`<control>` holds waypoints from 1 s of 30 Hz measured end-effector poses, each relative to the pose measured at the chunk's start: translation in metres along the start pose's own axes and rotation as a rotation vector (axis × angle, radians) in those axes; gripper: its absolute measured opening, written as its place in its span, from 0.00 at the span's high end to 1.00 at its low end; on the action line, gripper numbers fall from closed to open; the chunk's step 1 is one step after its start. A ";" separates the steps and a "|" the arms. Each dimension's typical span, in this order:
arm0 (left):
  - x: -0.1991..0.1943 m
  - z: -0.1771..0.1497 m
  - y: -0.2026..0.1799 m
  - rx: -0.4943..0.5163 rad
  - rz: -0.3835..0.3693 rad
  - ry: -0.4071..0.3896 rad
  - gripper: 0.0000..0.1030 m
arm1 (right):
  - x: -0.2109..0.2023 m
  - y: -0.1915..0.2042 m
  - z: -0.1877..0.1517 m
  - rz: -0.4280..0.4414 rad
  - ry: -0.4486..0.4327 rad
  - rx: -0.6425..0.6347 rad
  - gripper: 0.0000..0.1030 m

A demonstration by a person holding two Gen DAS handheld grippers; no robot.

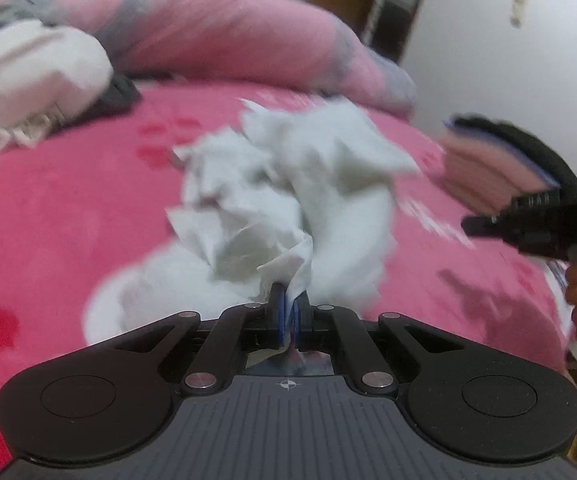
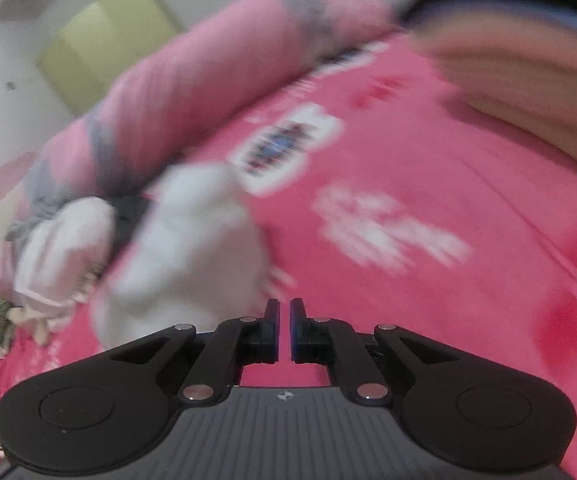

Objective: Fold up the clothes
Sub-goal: 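Grasp the crumpled white shirt with the right gripper while the left gripper grasps another edge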

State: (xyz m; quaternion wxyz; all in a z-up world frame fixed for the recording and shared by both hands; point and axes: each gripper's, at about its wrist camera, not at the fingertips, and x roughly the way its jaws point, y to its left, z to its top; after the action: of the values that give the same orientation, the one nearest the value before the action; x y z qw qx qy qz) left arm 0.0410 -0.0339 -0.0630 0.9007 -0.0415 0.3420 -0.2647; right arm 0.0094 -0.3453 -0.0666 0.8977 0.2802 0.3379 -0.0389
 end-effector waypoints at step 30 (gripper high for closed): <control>-0.007 0.026 0.096 -0.284 0.085 -0.172 0.29 | 0.293 0.148 0.144 0.056 0.497 -0.028 0.76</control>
State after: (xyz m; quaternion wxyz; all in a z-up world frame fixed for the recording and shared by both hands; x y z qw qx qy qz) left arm 0.0961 0.0488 -0.0639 0.9221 -0.1763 0.2990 -0.1709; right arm 0.3570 -0.2629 -0.0914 0.7914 0.2781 0.5410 0.0606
